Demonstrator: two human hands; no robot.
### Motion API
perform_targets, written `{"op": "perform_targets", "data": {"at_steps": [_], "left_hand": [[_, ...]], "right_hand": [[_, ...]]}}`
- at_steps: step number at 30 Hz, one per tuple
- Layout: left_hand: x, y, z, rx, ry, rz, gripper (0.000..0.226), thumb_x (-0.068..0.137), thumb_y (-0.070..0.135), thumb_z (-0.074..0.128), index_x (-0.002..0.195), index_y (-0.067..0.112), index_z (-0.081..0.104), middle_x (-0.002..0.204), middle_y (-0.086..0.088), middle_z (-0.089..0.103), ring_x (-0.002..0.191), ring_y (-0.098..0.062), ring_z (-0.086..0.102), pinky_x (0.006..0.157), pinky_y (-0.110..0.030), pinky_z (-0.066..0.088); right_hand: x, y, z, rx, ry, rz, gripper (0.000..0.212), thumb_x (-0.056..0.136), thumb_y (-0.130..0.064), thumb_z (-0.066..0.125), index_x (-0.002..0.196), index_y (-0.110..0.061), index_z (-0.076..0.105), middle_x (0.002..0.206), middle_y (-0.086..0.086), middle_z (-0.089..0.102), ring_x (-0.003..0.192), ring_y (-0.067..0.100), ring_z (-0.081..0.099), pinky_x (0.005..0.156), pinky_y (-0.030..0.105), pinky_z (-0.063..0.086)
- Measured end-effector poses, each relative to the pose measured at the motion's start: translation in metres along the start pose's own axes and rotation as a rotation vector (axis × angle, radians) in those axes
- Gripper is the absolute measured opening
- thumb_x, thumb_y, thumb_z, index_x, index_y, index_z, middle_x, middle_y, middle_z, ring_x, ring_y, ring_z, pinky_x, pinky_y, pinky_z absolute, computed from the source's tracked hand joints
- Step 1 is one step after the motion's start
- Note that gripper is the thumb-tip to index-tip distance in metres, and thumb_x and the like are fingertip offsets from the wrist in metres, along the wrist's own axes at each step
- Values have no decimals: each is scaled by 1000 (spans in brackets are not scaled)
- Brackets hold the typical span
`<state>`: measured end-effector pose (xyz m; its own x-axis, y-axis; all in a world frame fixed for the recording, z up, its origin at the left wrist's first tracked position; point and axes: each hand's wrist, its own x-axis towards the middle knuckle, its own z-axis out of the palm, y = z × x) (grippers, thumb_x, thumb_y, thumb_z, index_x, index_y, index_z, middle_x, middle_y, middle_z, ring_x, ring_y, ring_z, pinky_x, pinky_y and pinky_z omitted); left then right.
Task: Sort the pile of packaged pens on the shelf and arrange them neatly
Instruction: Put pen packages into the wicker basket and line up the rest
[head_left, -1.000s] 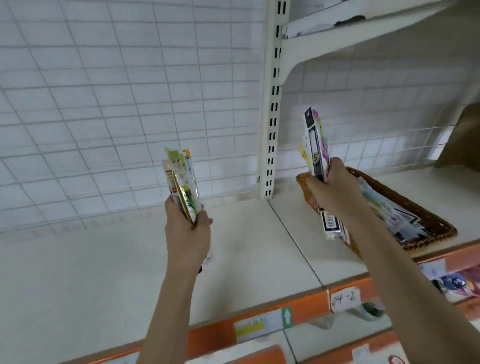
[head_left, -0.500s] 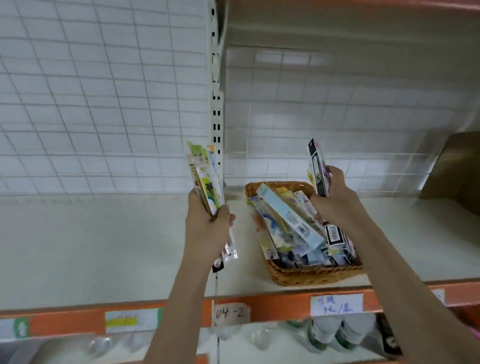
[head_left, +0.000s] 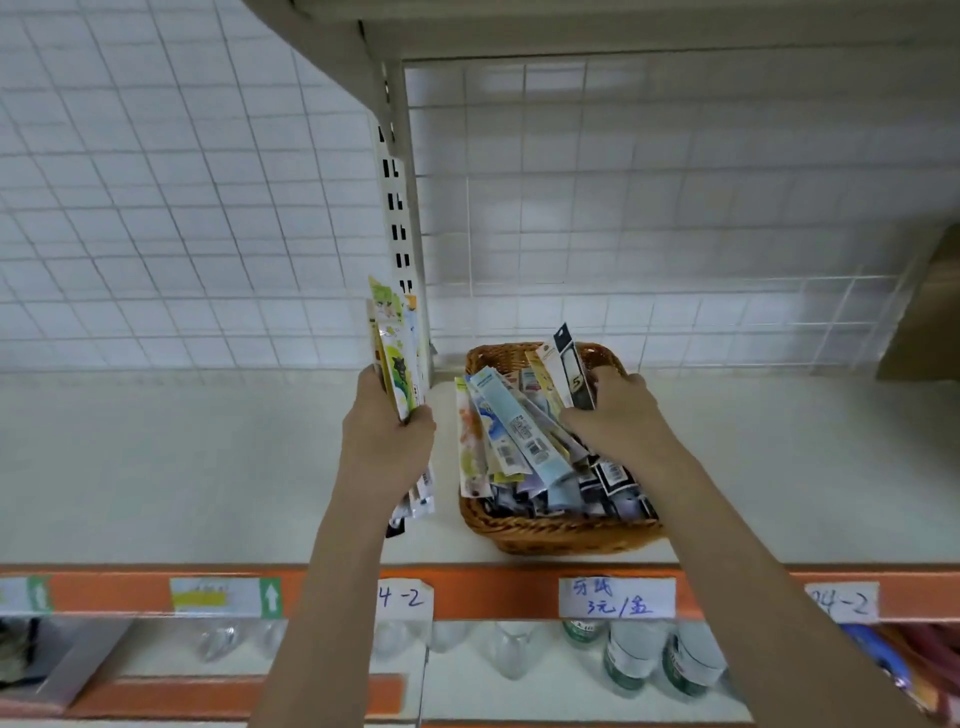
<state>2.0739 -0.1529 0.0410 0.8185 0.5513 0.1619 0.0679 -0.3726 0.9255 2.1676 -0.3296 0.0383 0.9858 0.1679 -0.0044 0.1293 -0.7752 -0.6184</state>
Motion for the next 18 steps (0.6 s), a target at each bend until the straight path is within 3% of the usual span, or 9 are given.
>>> {"op": "perform_targets", "data": {"at_steps": [4,6,11,14,18], "left_hand": [[5,21,1,88,21,33,31,87,7,51,117,13,43,100,-3,58,84,-19,57,54,-18,37],[4,33,3,96,7,58,28,86,8,52,113,15,44,89,2,57,75,-13,55,53,-20,37],[-1,43,18,142,-73,60,38,86,8,52,121,15,41,87,3,55,71,-4,51,50,-19,35],[-7,42,28,145,-127,38,52,88,6,51,133,16,28,97,2,54,68,-1,48,47,-17,35],[-6,38,40,190,-191,23,86,89,5,51,148,30,-6,112,6,41,68,-7,50,46,-15,36]], "right_hand": [[2,9,-9,3,-5,-34,47,93,-43,46,127,-10,46,126,15,42,120,36,42,102,42,38],[5,17,-14,55,90,-61,40,94,-43,40,114,-11,52,114,15,49,115,34,47,95,39,41],[7,62,-26,94,304,-73,31,97,-27,43,112,-7,61,109,13,61,97,27,56,80,27,38],[7,97,-18,48,376,-24,24,95,-14,46,106,-2,63,103,19,62,89,35,59,78,34,45],[11,130,6,-141,279,51,30,91,-13,43,110,-1,63,107,22,59,100,40,55,81,38,45]]}}
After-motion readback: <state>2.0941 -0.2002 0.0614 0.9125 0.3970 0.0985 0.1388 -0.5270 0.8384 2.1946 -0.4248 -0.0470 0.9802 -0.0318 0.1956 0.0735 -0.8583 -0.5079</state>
